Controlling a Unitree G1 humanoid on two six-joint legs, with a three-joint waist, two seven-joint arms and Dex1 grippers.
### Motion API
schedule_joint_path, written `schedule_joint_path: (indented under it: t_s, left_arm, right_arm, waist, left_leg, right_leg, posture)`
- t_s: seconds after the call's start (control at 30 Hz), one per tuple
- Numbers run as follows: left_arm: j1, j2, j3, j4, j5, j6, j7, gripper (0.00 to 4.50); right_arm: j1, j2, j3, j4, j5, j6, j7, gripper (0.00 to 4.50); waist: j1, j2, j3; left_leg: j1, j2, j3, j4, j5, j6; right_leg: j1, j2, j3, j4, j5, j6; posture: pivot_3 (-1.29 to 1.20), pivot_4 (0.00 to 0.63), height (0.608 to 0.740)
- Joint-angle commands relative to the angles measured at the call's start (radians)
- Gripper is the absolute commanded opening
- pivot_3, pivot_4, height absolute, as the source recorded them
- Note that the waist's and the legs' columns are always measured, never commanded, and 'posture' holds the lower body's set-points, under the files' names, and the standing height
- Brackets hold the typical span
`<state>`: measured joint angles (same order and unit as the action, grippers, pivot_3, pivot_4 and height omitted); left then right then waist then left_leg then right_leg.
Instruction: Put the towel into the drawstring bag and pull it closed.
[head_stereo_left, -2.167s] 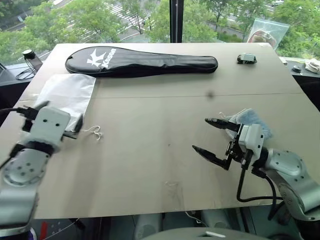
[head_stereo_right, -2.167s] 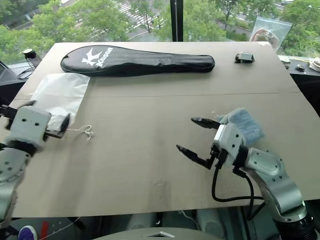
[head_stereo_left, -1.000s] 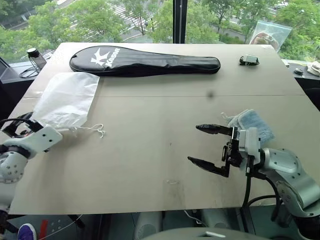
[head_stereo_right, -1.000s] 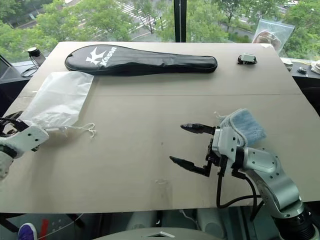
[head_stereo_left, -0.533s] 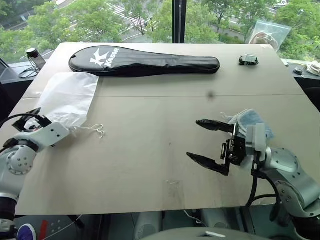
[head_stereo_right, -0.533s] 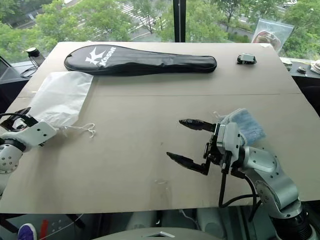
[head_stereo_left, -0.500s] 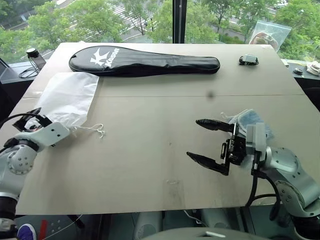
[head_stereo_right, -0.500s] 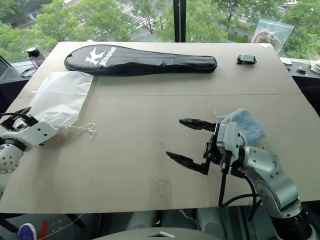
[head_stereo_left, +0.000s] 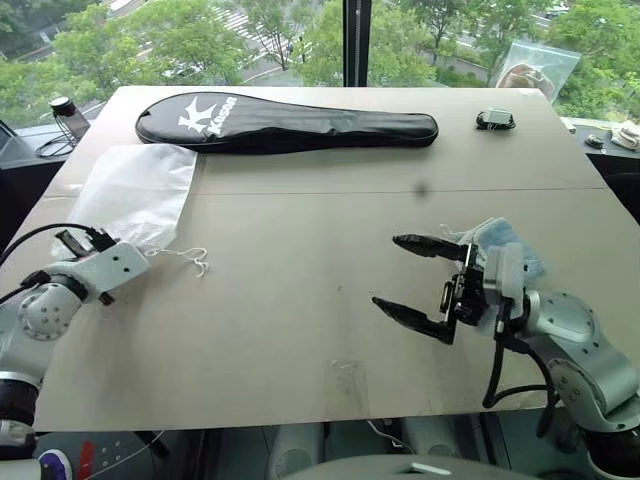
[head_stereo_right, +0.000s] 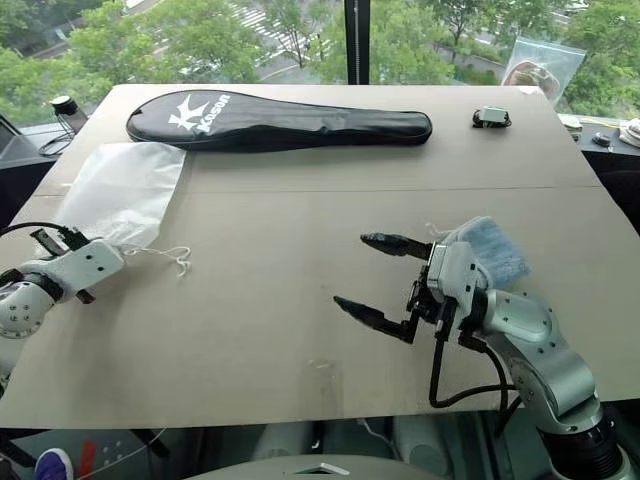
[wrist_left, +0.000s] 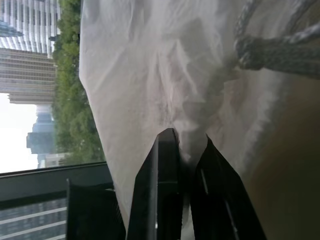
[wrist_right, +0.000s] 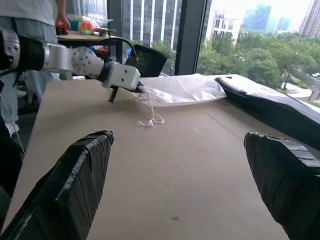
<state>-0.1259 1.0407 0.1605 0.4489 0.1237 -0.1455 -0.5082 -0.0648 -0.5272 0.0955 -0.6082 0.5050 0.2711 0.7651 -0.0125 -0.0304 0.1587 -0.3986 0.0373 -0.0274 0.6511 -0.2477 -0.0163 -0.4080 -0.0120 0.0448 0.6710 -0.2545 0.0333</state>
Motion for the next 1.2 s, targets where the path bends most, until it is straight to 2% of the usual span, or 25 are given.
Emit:
schedule_joint_path:
  t_s: [0.03,0.1,0.17,0.2,0.23,0.33,0.4,0.53,0.73,0.83,1.0,1.1,1.2]
  left_arm:
    - [-0.003,0.014,0.073,-0.473,-0.516,0.676,-0.29,0.08]
    - [-0.065,0.028,0.09,-0.607,-0.689,0.965,-0.304,0.08]
    - [-0.196,0.002,0.083,-0.65,-0.832,1.223,-0.275,0.08]
    - [-0.261,-0.028,0.072,-0.653,-0.873,1.333,-0.244,0.08]
    - [-0.314,-0.061,0.07,-0.65,-0.899,1.425,-0.209,0.08]
    - [-0.45,-0.194,0.099,-0.622,-0.949,1.655,-0.118,0.08]
    - [-0.505,-0.27,0.106,-0.606,-0.942,1.736,-0.074,0.08]
    - [-0.564,-0.389,0.05,-0.558,-0.874,1.724,0.013,0.08]
    - [-0.617,-0.513,-0.004,-0.514,-0.791,1.622,0.083,0.08]
    - [-0.643,-0.572,0.007,-0.496,-0.774,1.6,0.112,0.08]
    - [-0.645,-0.624,0.015,-0.506,-0.761,1.594,0.14,0.08]
    - [-0.633,-0.618,0.009,-0.514,-0.756,1.601,0.14,0.08]
    - [-0.638,-0.609,0.006,-0.508,-0.745,1.598,0.142,0.08]
  right_arm:
    - [0.024,-0.01,-0.084,-0.04,-0.08,0.045,-0.138,4.5]
    - [0.037,-0.03,-0.101,-0.066,-0.116,0.098,-0.189,4.5]
    - [0.061,-0.076,-0.132,-0.111,-0.147,0.218,-0.246,4.5]
    - [0.066,-0.105,-0.157,-0.111,-0.103,0.281,-0.234,4.5]
    - [0.065,-0.115,-0.188,-0.104,-0.013,0.339,-0.207,4.5]
    - [0.055,-0.113,-0.266,-0.088,-0.02,0.393,-0.277,4.5]
    - [0.051,-0.126,-0.3,-0.069,-0.016,0.414,-0.28,4.5]
    - [0.021,-0.175,-0.364,0.039,-0.007,0.459,-0.253,4.5]
    - [-0.048,-0.28,-0.341,0.241,-0.061,0.447,-0.185,4.5]
    - [-0.095,-0.305,-0.335,0.354,-0.067,0.492,-0.172,4.5]
    - [-0.211,-0.29,-0.252,0.575,-0.071,0.517,-0.079,4.5]
    - [-0.317,-0.247,-0.16,0.768,-0.098,0.498,-0.001,4.5]
    - [-0.359,-0.224,-0.081,0.843,-0.106,0.485,0.114,4.5]
  waist:
    - [0.004,-0.001,0.001]
    - [0.005,-0.001,0.001]
    - [0.003,-0.001,0.001]
    - [0.002,-0.001,0.001]
    - [-0.002,-0.001,0.001]
    - [-0.015,0.001,0.001]
    - [-0.03,0.0,0.002]
    - [-0.029,0.0,0.002]
    - [-0.021,0.0,0.002]
    - [-0.021,0.0,0.002]
    - [-0.029,0.0,0.002]
    - [-0.029,0.001,0.003]
    - [-0.033,0.0,0.002]
  left_leg:
    - [0.0,0.0,-0.001,0.001,0.0,0.0]
    - [-0.001,0.0,-0.002,0.003,0.0,0.0]
    - [0.0,-0.001,-0.001,0.003,0.0,0.0]
    - [0.0,-0.002,-0.002,0.004,0.0,0.0]
    - [0.0,-0.004,-0.004,0.005,0.0,0.0]
    - [0.004,-0.005,-0.004,0.005,0.0,0.0]
    - [0.004,-0.005,-0.005,0.005,0.0,0.0]
    - [0.003,-0.005,-0.005,0.005,0.0,0.0]
    - [0.002,-0.008,-0.005,0.005,0.0,0.0]
    - [0.001,-0.008,-0.005,0.005,0.0,0.0]
    - [0.002,-0.009,-0.005,0.005,0.0,0.0]
    - [0.002,-0.009,-0.005,0.005,0.0,0.0]
    - [0.003,-0.009,-0.004,0.005,0.0,0.0]
  right_leg:
    - [0.0,-0.001,0.0,0.002,0.0,0.0]
    - [0.0,-0.002,-0.001,0.002,0.0,0.0]
    - [0.0,-0.002,0.0,0.003,0.0,0.001]
    - [0.0,-0.001,0.0,0.005,-0.001,0.001]
    - [0.0,0.0,-0.001,0.007,-0.002,0.004]
    - [0.002,0.002,0.001,0.008,-0.003,0.004]
    - [0.002,0.002,0.001,0.008,-0.003,0.004]
    - [0.002,0.003,0.002,0.008,-0.001,0.001]
    - [0.002,-0.001,0.002,0.007,-0.001,0.001]
    - [0.002,-0.001,0.002,0.007,-0.001,0.001]
    - [0.001,-0.002,0.003,0.007,-0.001,0.001]
    - [0.001,-0.002,0.003,0.007,-0.001,0.001]
    - [0.001,-0.001,0.004,0.007,-0.001,0.002]
  posture:
    - [0.0,0.15,0.74]
    - [0.0,0.15,0.74]
    - [0.0,0.15,0.74]
    - [0.0,0.15,0.74]
    - [0.0,0.15,0.74]
    - [0.0,0.15,0.74]
    - [0.0,0.15,0.74]
    - [0.0,0.15,0.74]
    - [0.0,0.15,0.74]
    - [0.0,0.15,0.74]
    - [0.0,0.15,0.74]
    - [0.0,0.15,0.74]
    - [0.0,0.15,0.74]
